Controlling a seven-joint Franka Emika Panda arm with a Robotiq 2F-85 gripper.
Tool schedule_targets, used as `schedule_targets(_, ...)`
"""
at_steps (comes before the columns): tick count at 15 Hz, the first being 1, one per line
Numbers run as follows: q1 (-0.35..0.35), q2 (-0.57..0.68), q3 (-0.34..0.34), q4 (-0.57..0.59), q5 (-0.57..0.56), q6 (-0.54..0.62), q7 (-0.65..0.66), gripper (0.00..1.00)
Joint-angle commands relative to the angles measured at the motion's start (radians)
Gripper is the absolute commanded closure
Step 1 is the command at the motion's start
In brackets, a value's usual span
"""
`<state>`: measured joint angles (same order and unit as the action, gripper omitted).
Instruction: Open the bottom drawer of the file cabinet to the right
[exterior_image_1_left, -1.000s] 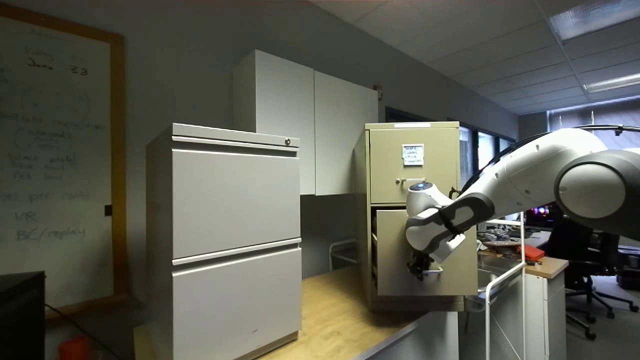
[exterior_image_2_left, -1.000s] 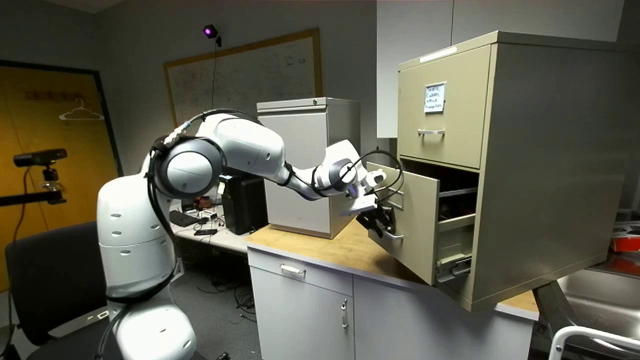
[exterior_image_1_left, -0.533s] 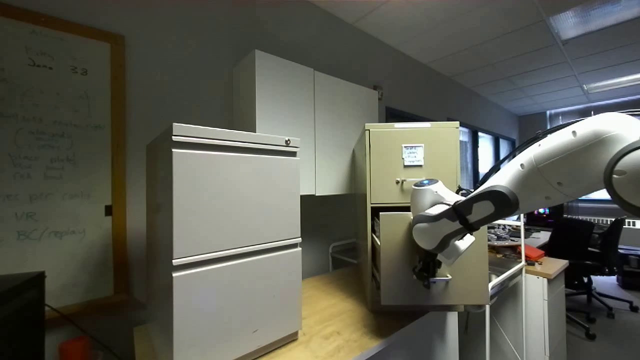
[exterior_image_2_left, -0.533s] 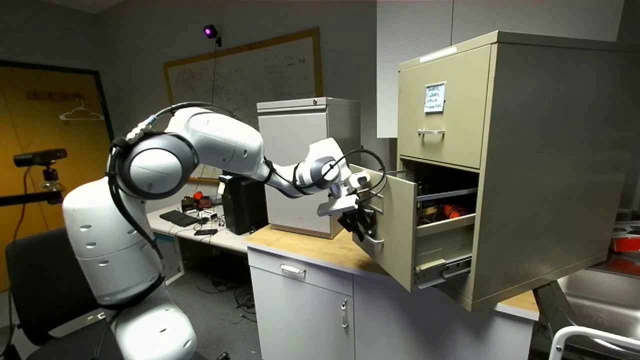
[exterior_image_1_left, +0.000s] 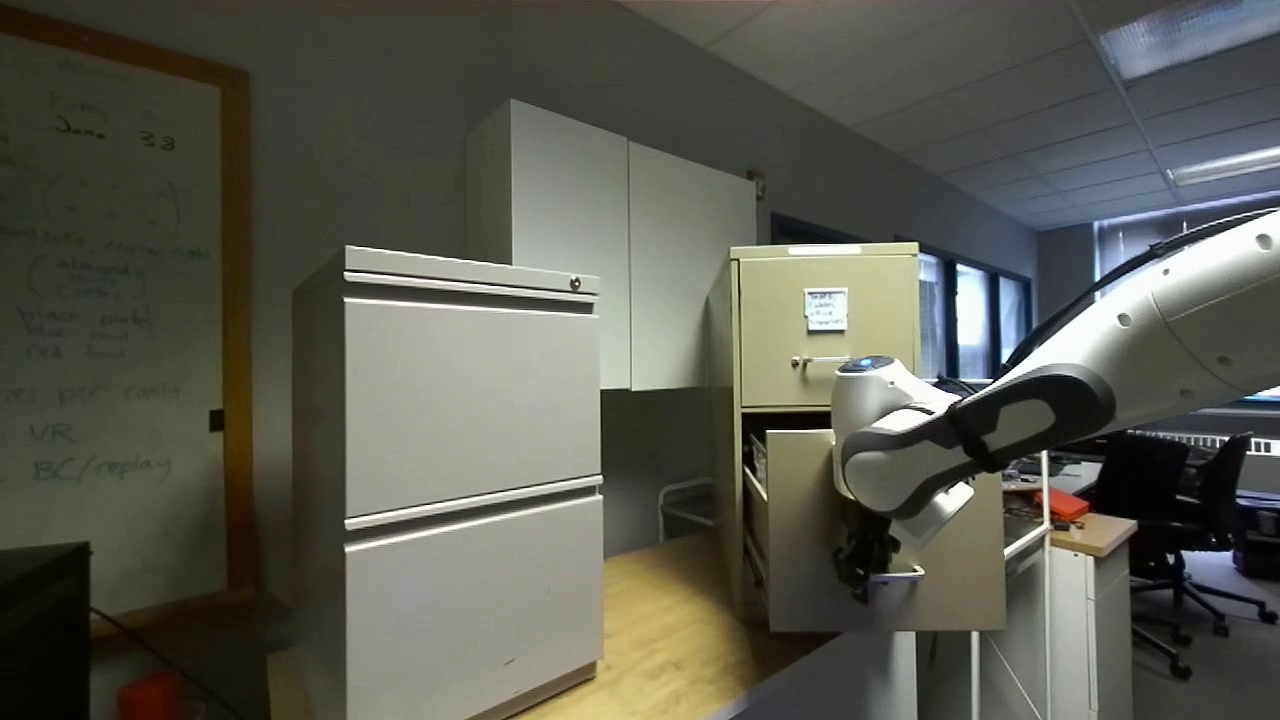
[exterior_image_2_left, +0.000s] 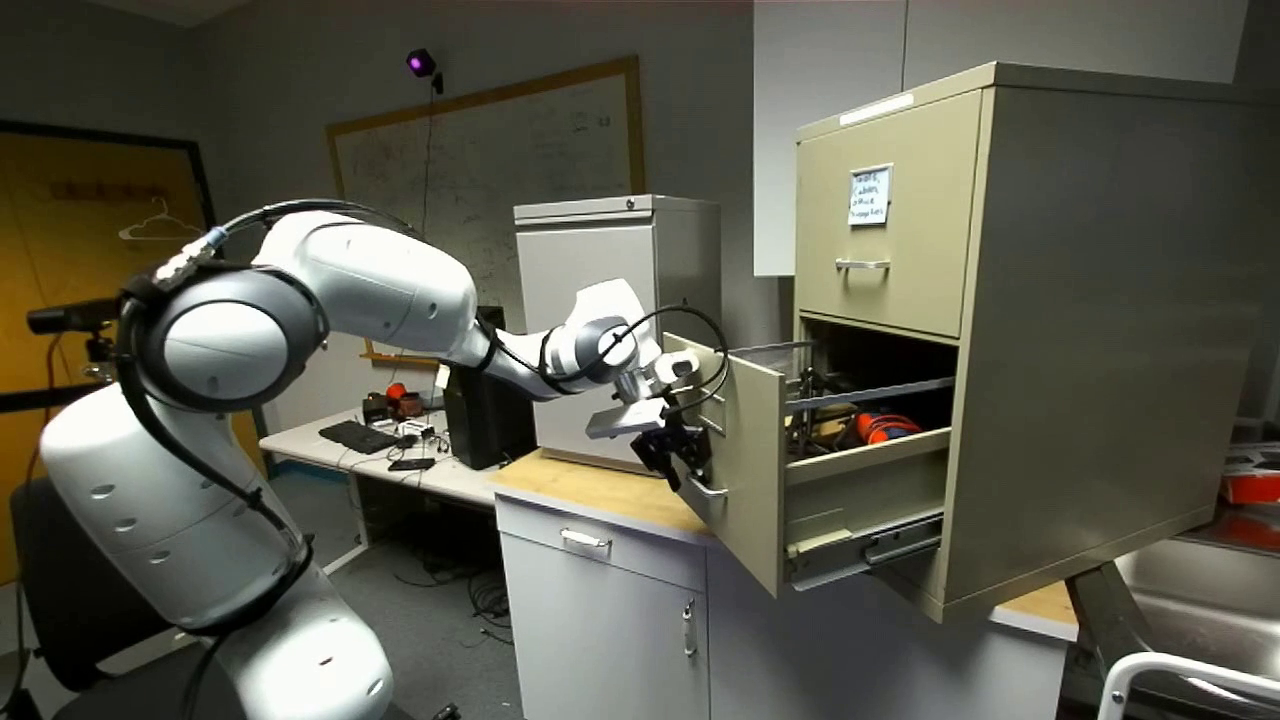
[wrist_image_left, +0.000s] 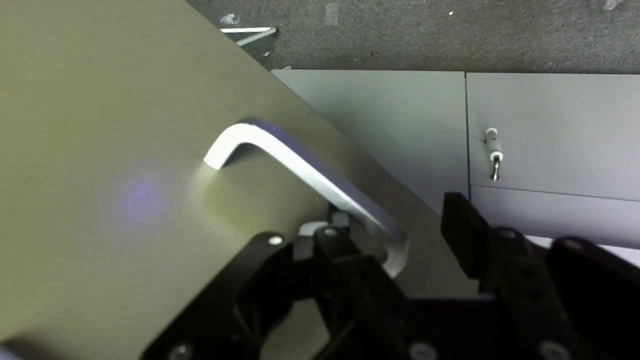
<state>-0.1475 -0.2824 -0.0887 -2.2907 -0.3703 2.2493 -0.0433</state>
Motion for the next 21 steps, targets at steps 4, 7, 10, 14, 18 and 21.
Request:
schedule_targets(4, 0.073, -0.084, 0.081, -0.17, 0.134, -0.067, 0.165, 0.0)
schedule_targets(7, 0.08, -0.105, 0.096, -0.198, 0.157, -0.061, 0.194, 0.0)
schedule_targets(10, 0.081, -0.125, 0.103, -0.214, 0.167, -0.059, 0.195, 0.0)
schedule_targets(14, 0.08, -0.146, 0.114, -0.231, 0.169, -0.049, 0.2, 0.0)
schedule_targets(18, 0.075, -0.151, 0.122, -0.238, 0.156, -0.019, 0.215, 0.0)
schedule_targets(21, 0.061, -0.14, 0.138, -0.229, 0.121, 0.029, 0.246, 0.0)
